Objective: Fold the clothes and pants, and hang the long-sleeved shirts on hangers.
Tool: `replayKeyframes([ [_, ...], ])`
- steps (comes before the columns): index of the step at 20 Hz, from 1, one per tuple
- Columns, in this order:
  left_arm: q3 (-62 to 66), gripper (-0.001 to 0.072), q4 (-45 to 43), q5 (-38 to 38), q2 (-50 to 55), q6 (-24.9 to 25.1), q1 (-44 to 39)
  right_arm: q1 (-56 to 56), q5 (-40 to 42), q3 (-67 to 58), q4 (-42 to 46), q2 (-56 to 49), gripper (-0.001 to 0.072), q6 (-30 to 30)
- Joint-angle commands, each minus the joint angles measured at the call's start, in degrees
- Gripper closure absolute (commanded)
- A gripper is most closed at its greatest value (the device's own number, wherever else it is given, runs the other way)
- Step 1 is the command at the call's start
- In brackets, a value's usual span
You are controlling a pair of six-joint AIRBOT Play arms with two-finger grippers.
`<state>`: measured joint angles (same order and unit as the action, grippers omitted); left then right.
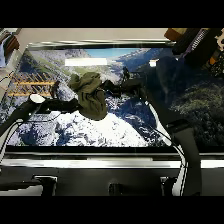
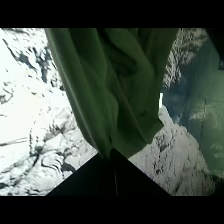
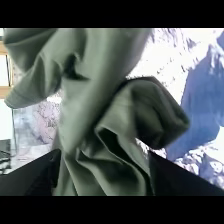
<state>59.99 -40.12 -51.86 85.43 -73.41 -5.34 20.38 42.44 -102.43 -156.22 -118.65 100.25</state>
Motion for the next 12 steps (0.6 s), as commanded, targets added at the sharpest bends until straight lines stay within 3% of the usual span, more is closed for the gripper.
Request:
replayKeyframes([
  [1,-0.1,0.0693,-1.7,-6.6,0.0,-0.3,-5.4,-2.2,3.7,-0.3,10.3,3.1,0.0096,-5.0],
  [7,-0.1,0.0693,-1.7,-4.5,0.0,-10.1,-22.4,-10.5,21.6,-0.3,18.9,12.3,0.0092,-7.9],
  [12,0.0,0.0693,-1.6,8.8,0.9,-18.5,-35.1,-17.6,39.3,-0.3,33.3,25.7,0.0075,-7.9],
])
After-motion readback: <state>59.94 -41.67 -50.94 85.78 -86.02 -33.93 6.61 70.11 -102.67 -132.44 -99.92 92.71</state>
